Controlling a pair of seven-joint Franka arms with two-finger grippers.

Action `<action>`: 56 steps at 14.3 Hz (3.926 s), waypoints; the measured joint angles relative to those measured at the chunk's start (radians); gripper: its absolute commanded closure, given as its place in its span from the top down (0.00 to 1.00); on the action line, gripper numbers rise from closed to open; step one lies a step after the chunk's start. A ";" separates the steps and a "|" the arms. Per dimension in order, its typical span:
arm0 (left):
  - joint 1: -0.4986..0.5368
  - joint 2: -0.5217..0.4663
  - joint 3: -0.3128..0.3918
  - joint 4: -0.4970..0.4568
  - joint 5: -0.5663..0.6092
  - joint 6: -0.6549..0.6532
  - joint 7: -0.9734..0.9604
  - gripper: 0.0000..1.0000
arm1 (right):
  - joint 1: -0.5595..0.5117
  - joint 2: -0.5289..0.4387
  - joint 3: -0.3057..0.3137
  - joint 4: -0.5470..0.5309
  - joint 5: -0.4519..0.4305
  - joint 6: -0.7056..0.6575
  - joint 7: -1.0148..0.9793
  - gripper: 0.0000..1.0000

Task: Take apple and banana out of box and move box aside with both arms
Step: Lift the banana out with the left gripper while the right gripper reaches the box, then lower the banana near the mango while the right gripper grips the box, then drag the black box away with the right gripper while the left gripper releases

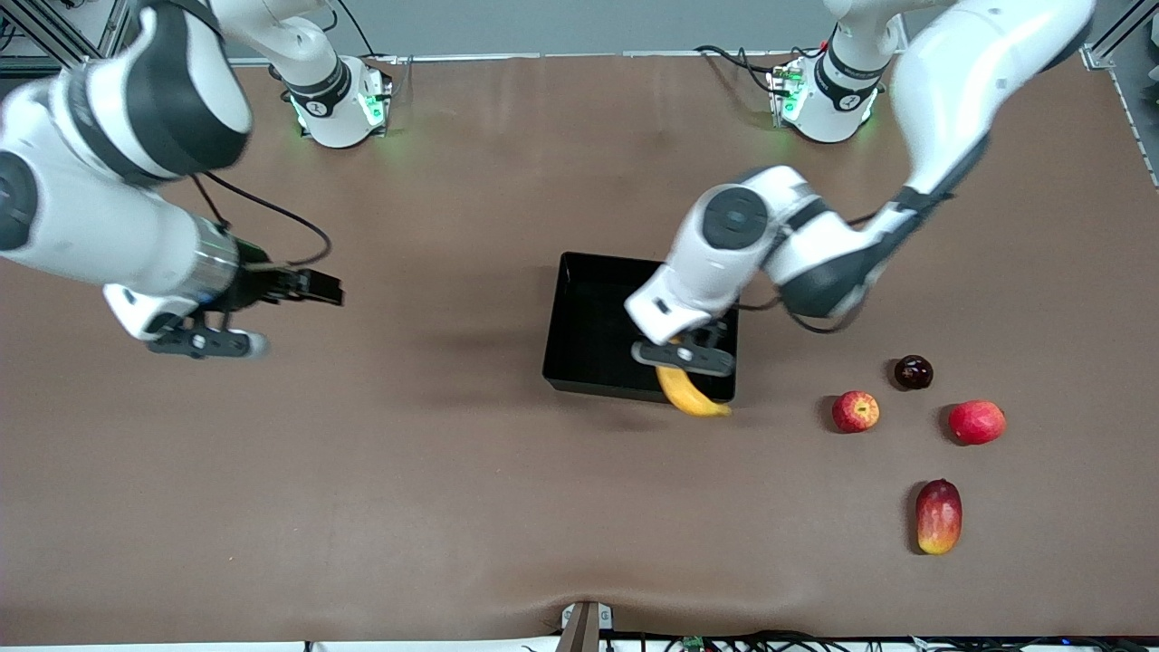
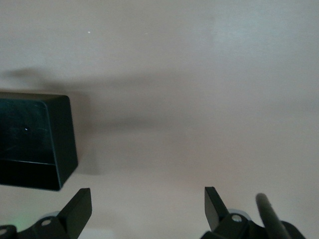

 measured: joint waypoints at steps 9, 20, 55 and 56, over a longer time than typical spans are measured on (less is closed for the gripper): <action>0.297 0.004 -0.019 0.004 0.001 -0.015 0.651 0.00 | 0.254 0.205 0.004 -0.004 0.016 0.263 0.259 1.00; 0.362 0.030 0.184 0.030 0.001 0.040 1.462 0.00 | 0.449 0.447 0.004 -0.005 0.037 0.564 0.375 0.20; 0.285 -0.110 0.278 0.146 -0.189 -0.105 1.146 1.00 | -0.453 0.130 -0.048 -0.091 -0.108 0.036 -0.483 0.00; 0.268 -0.134 0.277 0.146 -0.189 -0.133 1.076 1.00 | -0.494 0.130 -0.048 -0.128 -0.111 0.081 -0.535 0.00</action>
